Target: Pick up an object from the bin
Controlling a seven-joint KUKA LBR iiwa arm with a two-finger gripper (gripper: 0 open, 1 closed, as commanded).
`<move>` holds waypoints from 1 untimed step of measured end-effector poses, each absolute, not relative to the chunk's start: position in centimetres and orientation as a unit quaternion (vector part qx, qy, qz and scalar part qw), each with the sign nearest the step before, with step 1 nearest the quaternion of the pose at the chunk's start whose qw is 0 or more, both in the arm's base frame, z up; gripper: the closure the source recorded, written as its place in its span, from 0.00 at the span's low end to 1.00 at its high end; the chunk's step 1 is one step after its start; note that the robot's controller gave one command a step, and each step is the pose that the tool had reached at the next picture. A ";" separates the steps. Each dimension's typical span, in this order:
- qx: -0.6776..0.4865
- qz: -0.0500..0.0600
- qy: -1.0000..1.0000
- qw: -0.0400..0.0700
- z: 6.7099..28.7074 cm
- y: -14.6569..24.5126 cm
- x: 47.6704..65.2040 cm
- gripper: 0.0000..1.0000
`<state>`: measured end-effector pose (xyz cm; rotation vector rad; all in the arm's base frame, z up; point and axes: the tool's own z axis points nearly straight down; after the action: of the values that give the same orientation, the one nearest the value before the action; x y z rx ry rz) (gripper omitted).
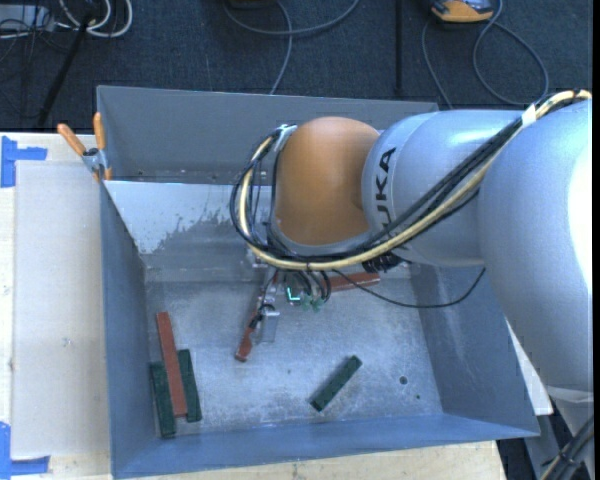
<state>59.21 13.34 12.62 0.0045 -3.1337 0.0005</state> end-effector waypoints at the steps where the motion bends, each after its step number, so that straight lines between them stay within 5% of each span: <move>1: 0.033 0.000 -0.999 0.000 6.7 7.7 59.0 0.00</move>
Offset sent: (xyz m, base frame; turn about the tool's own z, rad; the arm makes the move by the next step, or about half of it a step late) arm -0.0024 -0.0535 -0.0562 -0.0674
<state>58.98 7.70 6.74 0.1048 -3.1398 0.0014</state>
